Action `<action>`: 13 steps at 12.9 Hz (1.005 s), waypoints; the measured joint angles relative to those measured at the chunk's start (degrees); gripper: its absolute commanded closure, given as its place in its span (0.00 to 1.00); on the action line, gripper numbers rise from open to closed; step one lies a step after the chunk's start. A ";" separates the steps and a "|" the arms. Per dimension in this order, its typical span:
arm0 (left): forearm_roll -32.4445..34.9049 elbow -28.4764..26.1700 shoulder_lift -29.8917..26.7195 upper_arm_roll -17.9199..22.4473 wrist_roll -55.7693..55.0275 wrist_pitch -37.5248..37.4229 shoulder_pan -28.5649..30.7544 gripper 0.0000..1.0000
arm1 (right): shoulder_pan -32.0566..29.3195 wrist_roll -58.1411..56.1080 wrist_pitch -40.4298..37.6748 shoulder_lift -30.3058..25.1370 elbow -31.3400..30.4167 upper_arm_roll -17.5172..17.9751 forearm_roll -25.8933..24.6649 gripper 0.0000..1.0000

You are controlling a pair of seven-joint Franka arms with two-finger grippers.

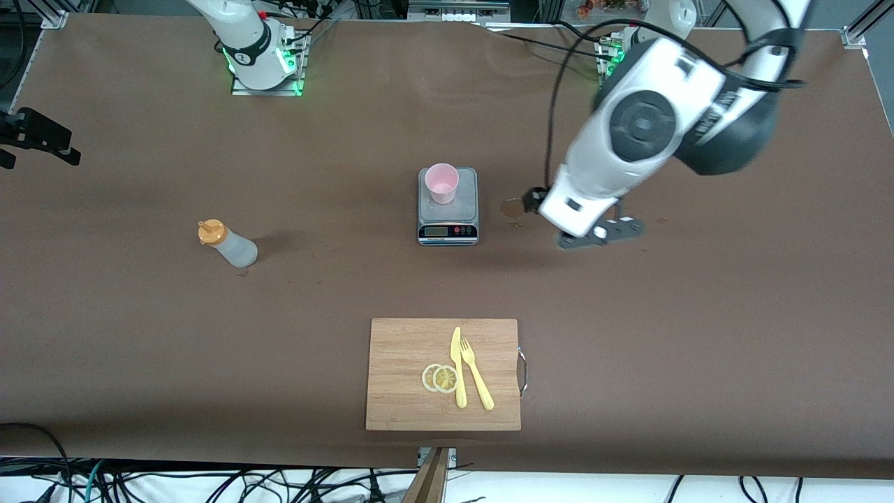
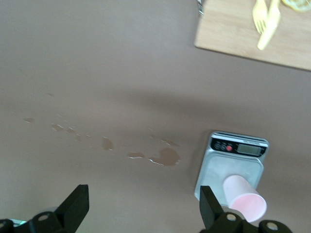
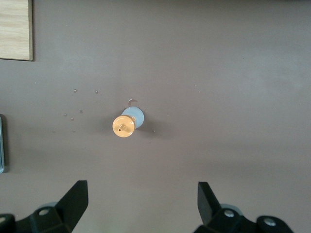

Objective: Add sauce to pink cup with both arms
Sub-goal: 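Open the left gripper and lift it away from the cup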

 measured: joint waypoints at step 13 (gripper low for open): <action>-0.51 -19.59 -24.09 18.96 41.98 5.17 5.54 0.00 | -0.05 -0.03 0.98 1.20 0.00 -0.13 -0.01 0.00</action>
